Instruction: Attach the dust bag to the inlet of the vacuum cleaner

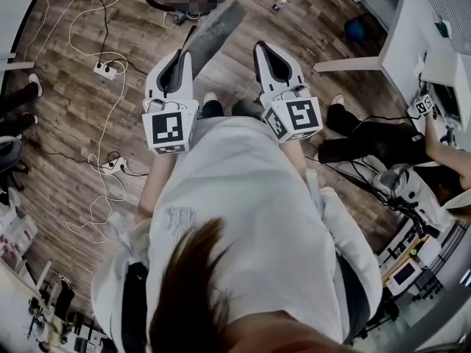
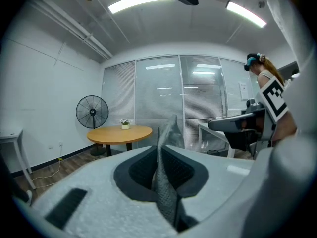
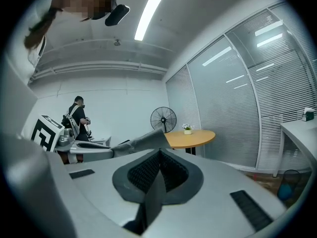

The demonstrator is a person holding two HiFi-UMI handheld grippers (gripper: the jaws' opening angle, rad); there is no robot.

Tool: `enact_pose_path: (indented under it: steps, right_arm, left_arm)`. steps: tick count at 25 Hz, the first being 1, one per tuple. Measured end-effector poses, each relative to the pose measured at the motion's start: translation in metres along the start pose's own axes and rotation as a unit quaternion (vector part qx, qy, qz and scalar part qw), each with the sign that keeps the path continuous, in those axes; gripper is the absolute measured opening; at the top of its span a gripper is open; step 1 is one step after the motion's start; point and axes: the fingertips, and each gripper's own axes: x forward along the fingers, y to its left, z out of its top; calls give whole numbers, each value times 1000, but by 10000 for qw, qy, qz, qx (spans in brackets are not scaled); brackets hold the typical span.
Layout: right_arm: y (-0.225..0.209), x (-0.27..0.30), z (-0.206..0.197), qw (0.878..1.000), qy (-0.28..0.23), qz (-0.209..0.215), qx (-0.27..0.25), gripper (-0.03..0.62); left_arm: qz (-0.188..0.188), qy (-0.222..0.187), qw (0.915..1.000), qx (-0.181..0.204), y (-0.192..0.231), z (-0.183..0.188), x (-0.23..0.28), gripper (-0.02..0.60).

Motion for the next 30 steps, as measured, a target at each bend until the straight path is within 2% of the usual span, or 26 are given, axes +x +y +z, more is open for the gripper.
enact_pose_path:
  steps: [7, 14, 24, 30]
  right_arm:
    - [1, 24, 1, 9999, 92, 44, -37, 3]
    - [-21, 53, -6, 9997, 200, 30, 112, 3]
    - [-85, 140, 21, 9990, 145, 426, -22, 3]
    - [-119, 171, 30, 9987, 109, 504, -19, 3]
  left_arm:
    - [-67, 170, 9998, -81, 13, -11, 13, 40]
    - [3, 310, 9995, -23, 25, -14, 40, 40]
    - [304, 385, 9988, -31, 54, 1, 131, 40]
    - [561, 418, 9975, -26, 65, 6, 169, 40]
